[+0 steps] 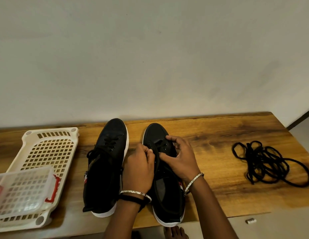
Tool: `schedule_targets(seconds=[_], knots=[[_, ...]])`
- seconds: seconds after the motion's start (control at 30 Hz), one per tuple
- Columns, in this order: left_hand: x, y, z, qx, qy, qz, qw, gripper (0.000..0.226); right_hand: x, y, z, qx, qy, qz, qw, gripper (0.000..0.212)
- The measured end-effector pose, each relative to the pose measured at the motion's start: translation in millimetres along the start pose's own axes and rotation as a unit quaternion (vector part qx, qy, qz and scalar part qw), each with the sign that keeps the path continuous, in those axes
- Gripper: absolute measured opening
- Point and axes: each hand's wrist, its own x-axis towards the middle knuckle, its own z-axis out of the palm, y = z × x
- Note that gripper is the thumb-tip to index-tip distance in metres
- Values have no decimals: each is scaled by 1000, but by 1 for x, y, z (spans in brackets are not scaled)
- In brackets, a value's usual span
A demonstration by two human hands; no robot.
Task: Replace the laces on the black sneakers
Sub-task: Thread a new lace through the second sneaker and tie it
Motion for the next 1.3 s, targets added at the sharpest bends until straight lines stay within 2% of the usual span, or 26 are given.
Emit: schedule_targets(seconds=[0.13,0.17,0.27,0.4,0.5,0.53,0.57,0.63,0.7,0.8,0.9,0.97,1.03,1.1,1.17,1.3], knots=[[7,-2,5,-163,-49,-124,978,31,-1,-1,0,-3,2,-1,1000,65],[8,-3,5,-153,-52,-130,978,33,-1,-1,0,-2,6,-2,1000,65],[6,-7,6,-13,-40,-87,995,33,-1,-1,0,-6,9,1,1000,67],[1,-3,3,92,-23,-67,993,30,-1,-2,0,-15,9,3,1000,69],[-3,3,0,59,43,-48,996,13,-3,-4,0,-14,7,2,1000,68],[-4,4,-1,39,63,-42,996,12,-3,-4,0,-15,7,3,1000,68],[-3,3,0,32,74,-35,996,19,-3,-5,0,-16,6,2,1000,69],[-1,-1,2,60,63,-15,996,30,-4,-6,-2,-15,5,1,1000,69],[2,-5,4,105,41,-14,994,28,-5,-6,-3,-8,4,7,1000,68],[3,-5,5,99,54,-8,994,21,-5,-6,-4,-2,4,12,1000,62],[3,-1,0,26,83,15,996,15,-4,-10,-8,7,-3,16,1000,53],[6,-1,-5,-84,83,-20,993,18,-4,-16,-11,27,6,16,999,47],[10,1,-11,-247,46,-93,963,25,-4,-23,-15,47,53,-3,997,31],[12,3,-18,-394,-15,-157,906,34,-6,-33,-20,74,82,-22,994,9],[13,3,-24,-480,-55,-162,861,39,-12,-46,-22,77,47,-49,995,10],[10,3,-29,-489,-73,-110,862,26,-24,-59,-15,21,-79,-101,992,17]])
